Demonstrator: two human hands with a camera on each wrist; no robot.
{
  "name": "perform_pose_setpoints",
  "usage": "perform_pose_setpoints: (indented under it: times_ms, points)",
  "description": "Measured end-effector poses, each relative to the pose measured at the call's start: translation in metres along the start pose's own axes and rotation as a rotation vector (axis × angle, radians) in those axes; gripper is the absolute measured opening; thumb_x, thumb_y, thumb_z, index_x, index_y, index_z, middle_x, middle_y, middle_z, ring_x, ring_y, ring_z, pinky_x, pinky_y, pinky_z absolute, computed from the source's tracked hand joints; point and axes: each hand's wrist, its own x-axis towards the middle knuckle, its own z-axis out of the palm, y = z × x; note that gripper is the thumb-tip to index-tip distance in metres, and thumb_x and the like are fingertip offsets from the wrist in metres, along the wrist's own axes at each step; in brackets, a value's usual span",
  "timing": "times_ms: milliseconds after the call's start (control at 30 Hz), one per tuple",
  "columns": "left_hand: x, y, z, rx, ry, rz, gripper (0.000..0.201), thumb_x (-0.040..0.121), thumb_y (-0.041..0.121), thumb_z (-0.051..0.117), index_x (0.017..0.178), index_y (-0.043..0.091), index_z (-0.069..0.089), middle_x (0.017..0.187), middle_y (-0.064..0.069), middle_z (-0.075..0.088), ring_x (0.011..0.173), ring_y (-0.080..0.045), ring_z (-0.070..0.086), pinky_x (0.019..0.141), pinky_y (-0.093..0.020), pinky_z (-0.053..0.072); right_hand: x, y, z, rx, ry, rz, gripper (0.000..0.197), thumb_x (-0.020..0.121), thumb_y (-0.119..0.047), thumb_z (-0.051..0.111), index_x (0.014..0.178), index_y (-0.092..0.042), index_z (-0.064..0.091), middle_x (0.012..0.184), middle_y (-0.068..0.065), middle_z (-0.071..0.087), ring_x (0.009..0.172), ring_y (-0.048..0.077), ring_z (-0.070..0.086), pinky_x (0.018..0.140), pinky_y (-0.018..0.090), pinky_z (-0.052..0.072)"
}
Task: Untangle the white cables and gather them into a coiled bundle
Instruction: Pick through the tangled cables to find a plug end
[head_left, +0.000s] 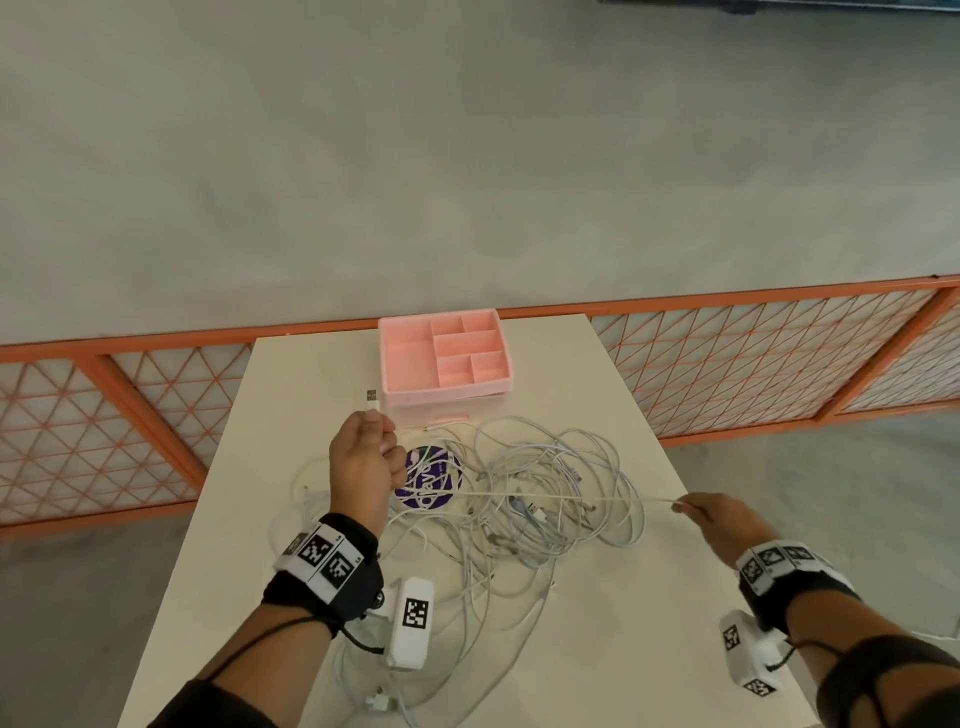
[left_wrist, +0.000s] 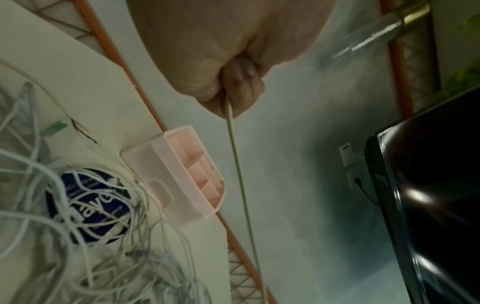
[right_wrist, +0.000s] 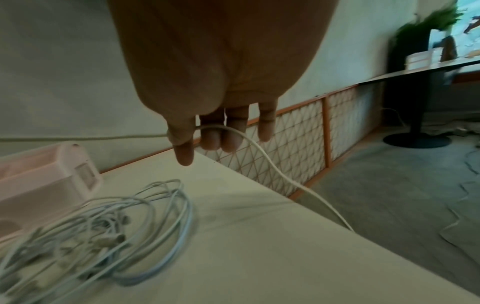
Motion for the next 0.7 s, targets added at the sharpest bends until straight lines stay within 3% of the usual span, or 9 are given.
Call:
perform_pose_setpoints:
  times_ms: [67,167,333,433,500,600,700]
  points:
    - [-0.006,-0.007,0.004,0.065,-0.121,-0.033,0.031,0.108,0.018,0.038,0.079,0.012,0.048,0.057,0.007,0.035,0.043,-0.007,0.025,0.042,-0.016,0.020,0.000,0.010,-0.004,-0.050,0.096,0.065,0.022,0.100,-0.026,0.051,0.107,-0.028,0.071,0.108,0.004,0.073,0.095,0.026,0.066,0.085,0.036,0.053]
    - [-0.018,-0.020,0.011,0.200,-0.289,-0.095,0.026,0.107,0.017,0.039,0.086,0.007,0.050,0.060,0.002,0.038,0.045,-0.009,0.029,0.041,-0.019,0.028,0.003,0.020,-0.009,-0.063,0.163,0.179,0.032,0.095,0.000,0.050,0.116,-0.015,0.070,0.119,0.010,0.069,0.108,0.030,0.064,0.093,0.035,0.049]
    - [-0.031,-0.043,0.009,0.241,-0.328,-0.184,0.020,0.106,0.009,0.040,0.094,-0.001,0.052,0.063,-0.005,0.051,0.043,-0.016,0.047,0.048,-0.035,0.053,0.002,0.026,-0.002,-0.218,-0.046,0.304,0.029,0.096,-0.011,0.051,0.118,-0.015,0.069,0.126,0.004,0.066,0.115,0.022,0.063,0.096,0.027,0.049]
    - [-0.033,-0.059,-0.001,0.378,-0.339,-0.185,0.019,0.106,0.008,0.040,0.093,0.001,0.053,0.060,-0.006,0.055,0.044,-0.025,0.056,0.060,-0.048,0.055,0.007,-0.002,0.002,-0.188,-0.073,0.167,0.035,0.095,-0.007,0.048,0.123,-0.018,0.065,0.133,0.002,0.060,0.124,0.022,0.056,0.105,0.030,0.043]
    - [-0.034,-0.065,-0.006,0.462,-0.345,-0.184,0.019,0.105,0.008,0.041,0.095,0.001,0.055,0.058,-0.005,0.057,0.047,-0.028,0.060,0.059,-0.045,0.054,0.012,-0.039,0.006,-0.115,-0.040,-0.003,0.036,0.095,-0.006,0.046,0.124,-0.018,0.065,0.132,0.004,0.061,0.123,0.022,0.056,0.106,0.032,0.041]
    - [-0.039,-0.069,-0.013,0.547,-0.332,-0.163,0.017,0.103,0.009,0.049,0.088,0.003,0.055,0.055,-0.004,0.057,0.050,-0.032,0.062,0.053,-0.035,0.053,0.020,-0.101,0.018,0.038,-0.021,-0.210,0.027,0.098,-0.016,0.048,0.112,-0.016,0.071,0.117,0.005,0.070,0.106,0.021,0.064,0.094,0.029,0.046]
    - [-0.041,-0.070,-0.020,0.600,-0.317,-0.141,0.021,0.102,0.012,0.053,0.081,0.009,0.054,0.053,-0.003,0.056,0.050,-0.032,0.062,0.049,-0.029,0.049,0.025,-0.152,0.038,0.065,-0.081,-0.345,0.028,0.098,-0.018,0.050,0.115,-0.013,0.070,0.116,0.008,0.070,0.109,0.024,0.063,0.092,0.026,0.045]
